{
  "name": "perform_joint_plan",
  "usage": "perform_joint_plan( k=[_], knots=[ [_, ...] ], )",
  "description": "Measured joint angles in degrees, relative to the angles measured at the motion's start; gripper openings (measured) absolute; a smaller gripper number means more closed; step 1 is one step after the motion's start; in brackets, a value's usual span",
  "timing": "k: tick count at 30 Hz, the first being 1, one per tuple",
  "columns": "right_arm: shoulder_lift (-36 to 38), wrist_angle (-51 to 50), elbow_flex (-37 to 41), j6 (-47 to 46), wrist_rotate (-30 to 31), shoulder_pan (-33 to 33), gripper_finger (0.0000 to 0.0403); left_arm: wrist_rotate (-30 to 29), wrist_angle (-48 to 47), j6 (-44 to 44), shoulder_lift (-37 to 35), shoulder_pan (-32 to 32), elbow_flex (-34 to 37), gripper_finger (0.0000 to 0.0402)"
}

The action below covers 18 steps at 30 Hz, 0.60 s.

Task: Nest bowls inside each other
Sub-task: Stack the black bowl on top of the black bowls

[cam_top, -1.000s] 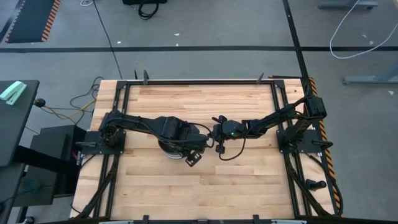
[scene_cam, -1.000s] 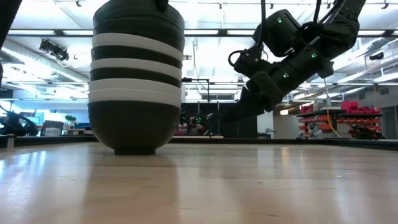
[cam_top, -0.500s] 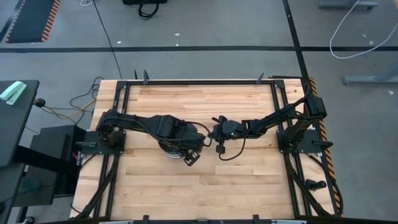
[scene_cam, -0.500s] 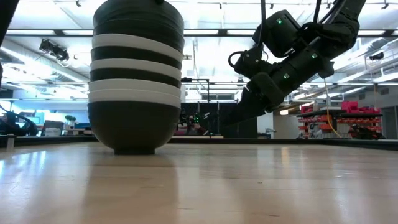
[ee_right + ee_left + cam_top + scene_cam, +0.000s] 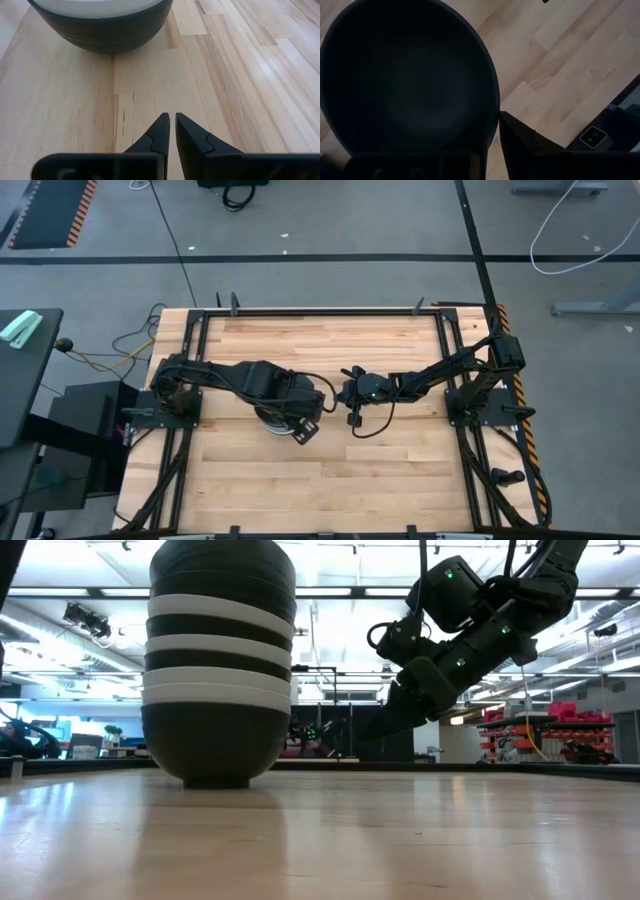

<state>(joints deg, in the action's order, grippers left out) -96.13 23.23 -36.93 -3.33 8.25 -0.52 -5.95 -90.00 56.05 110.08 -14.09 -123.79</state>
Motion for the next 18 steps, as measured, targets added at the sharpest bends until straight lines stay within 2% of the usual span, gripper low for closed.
perform_joint_plan(
  k=[12,18],
  knots=[
    [0.0,0.0,0.0,0.0,0.0,0.0,0.0039,-0.3,0.0,-0.1,1.7,-0.9,0.0,0.005],
    [0.0,0.0,0.0,0.0,0.0,0.0,0.0039,-3.2,0.0,-2.5,2.6,-2.1,0.0,0.005]
  ],
)
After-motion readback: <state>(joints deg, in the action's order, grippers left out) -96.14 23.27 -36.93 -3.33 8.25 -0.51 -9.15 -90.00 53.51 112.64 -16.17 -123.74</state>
